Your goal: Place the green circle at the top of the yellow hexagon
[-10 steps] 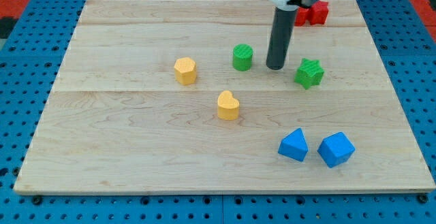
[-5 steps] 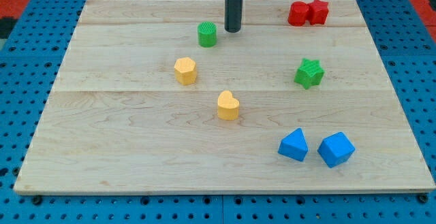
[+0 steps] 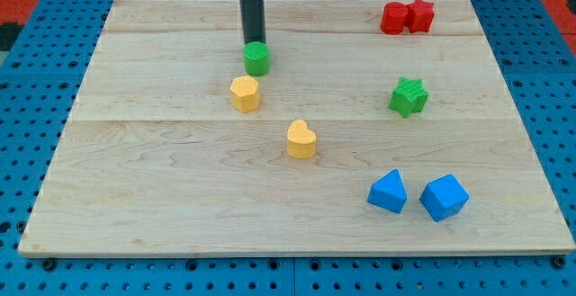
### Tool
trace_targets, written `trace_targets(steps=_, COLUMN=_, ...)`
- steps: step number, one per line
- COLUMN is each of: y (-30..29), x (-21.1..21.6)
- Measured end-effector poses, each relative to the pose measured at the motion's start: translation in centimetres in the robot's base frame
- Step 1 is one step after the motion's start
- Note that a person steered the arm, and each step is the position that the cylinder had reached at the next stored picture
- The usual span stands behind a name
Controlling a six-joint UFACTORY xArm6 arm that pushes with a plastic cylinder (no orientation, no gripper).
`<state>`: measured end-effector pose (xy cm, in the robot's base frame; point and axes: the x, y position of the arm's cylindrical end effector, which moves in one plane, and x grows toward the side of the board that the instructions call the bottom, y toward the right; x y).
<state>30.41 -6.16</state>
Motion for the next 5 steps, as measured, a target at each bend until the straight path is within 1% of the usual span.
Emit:
trace_targets(steps=3, y=2.9, x=-1.2)
trace_targets(steps=4, y=3.9, x=1.8)
trace_targets(steps=5, y=2.7, x=6.7)
